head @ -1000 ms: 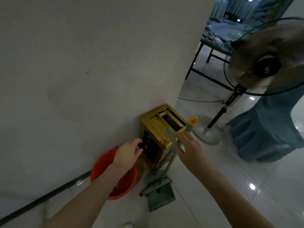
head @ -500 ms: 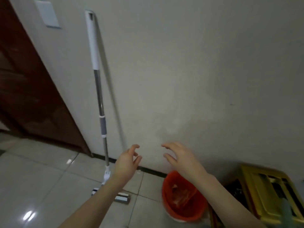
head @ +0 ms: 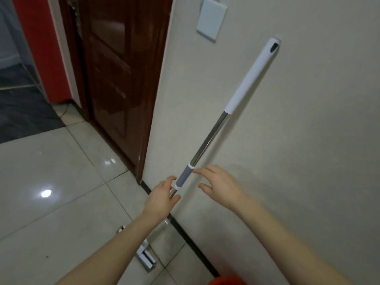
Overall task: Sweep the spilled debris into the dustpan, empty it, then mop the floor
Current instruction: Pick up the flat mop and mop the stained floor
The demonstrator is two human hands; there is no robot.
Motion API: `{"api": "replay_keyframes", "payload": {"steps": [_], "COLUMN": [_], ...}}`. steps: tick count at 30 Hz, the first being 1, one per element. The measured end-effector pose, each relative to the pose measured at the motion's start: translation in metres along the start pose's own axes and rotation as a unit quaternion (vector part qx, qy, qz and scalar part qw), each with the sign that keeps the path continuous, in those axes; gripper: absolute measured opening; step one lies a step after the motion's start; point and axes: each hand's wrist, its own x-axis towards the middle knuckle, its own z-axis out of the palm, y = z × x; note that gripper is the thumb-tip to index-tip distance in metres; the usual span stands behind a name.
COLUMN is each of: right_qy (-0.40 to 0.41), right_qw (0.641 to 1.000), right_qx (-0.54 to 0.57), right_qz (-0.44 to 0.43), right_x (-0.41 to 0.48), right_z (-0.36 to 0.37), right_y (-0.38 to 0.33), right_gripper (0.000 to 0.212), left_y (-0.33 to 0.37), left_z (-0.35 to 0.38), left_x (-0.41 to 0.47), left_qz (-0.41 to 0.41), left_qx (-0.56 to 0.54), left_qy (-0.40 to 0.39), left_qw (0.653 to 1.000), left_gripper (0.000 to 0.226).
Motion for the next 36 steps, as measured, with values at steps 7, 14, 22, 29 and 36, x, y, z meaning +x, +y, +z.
{"api": "replay_keyframes", "payload": {"steps": [7, 14, 22, 29, 36], "right_qy": [-0.032, -0.101, -0.191, -0.179, -0.149], "right_qw": [0.974, 0.910, 0.810, 0.783, 0.764], "right_qx": [-0.158, -0.303, -0.465, -0.487, -0.494], "right_qz": [-0.161, -0.265, -0.300, -0.342, -0.387], "right_x": [0.091, 0.159, 0.178, 0.177, 0.178], "right_z": [-0.024, -0.044, -0.043, -0.047, -0.055], "right_y": [0.045, 0.070, 0.080, 0.064, 0.000], "right_gripper": [0.048, 0.045, 0.026, 0.027, 0.027], "left_y": [0.000, 0.010, 0.009, 0.001, -0.011], "left_z": [0.026, 0.071, 0.115, 0.087, 0.034], "left_x": [0.070, 0.121, 0.147, 0.135, 0.100], "left_qz": [-0.037, -0.065, -0.107, -0.050, -0.065], "left_qx": [0.008, -0.028, -0.077, -0.034, -0.012], "left_qy": [0.006, 0.050, 0.086, 0.056, 0.066], "left_qw": [0.999, 0.996, 0.988, 0.997, 0.996], "left_gripper": [0.073, 0.072, 0.040, 0.026, 0.028]}}
